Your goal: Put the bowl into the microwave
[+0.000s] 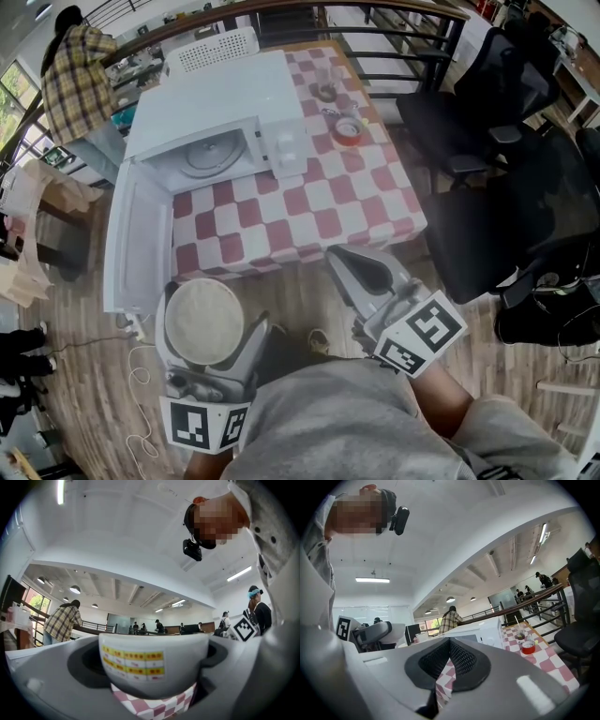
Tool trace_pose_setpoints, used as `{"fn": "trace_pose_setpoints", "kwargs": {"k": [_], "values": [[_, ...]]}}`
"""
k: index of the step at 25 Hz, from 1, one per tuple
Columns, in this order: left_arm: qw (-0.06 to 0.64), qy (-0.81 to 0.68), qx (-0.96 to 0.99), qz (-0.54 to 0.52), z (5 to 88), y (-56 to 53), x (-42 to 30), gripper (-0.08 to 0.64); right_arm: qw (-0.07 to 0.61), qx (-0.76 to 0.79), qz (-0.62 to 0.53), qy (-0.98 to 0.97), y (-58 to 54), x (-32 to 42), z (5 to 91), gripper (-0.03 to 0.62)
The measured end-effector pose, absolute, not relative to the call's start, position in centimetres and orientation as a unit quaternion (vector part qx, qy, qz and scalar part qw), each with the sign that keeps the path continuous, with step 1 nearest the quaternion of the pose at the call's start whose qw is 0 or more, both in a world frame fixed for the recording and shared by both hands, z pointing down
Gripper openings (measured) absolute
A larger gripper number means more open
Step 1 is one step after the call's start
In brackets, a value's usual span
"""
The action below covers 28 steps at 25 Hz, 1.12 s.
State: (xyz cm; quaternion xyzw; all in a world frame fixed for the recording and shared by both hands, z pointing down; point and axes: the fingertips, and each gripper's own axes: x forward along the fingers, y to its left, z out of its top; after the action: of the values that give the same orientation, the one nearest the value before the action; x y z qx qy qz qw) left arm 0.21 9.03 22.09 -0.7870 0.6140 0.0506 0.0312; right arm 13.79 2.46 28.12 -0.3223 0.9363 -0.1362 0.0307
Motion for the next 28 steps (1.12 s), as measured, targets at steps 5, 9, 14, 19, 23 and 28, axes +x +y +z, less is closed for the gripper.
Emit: {"fn": "trace_pose_setpoints", "kwargs": {"k": [5,9,14,19,23,28], "values": [[0.028,0.615,-0.787,0.052,22.2,9.3,0.0,0.537,0.025,-0.322,-0.137,0.936,2.8,13.5,28.2,-0.002],[0.027,0.616,-0.785,0.055,22.3,9.6,-0.4,0.537,0.022,-0.321,-0.136,0.937,3.1,13.1,28.2,-0.002],[0.024,0.618,-0.784,0.056,22.4,9.7,-0.8,0.537,0.018,-0.317,-0.137,0.938,3.3,12.5,28.3,0.000],[0.027,0.620,-0.782,0.057,22.4,9.2,-1.5,0.537,0.014,-0.311,-0.134,0.941,2.9,11.3,28.3,-0.001],[0.021,0.622,-0.781,0.060,22.7,8.5,-2.3,0.537,0.010,-0.310,-0.134,0.941,2.3,10.5,28.6,-0.002],[0.019,0.617,-0.784,0.060,23.4,6.8,-3.5,0.537,0.001,-0.316,-0.134,0.939,0.8,9.6,29.2,-0.002]]}}
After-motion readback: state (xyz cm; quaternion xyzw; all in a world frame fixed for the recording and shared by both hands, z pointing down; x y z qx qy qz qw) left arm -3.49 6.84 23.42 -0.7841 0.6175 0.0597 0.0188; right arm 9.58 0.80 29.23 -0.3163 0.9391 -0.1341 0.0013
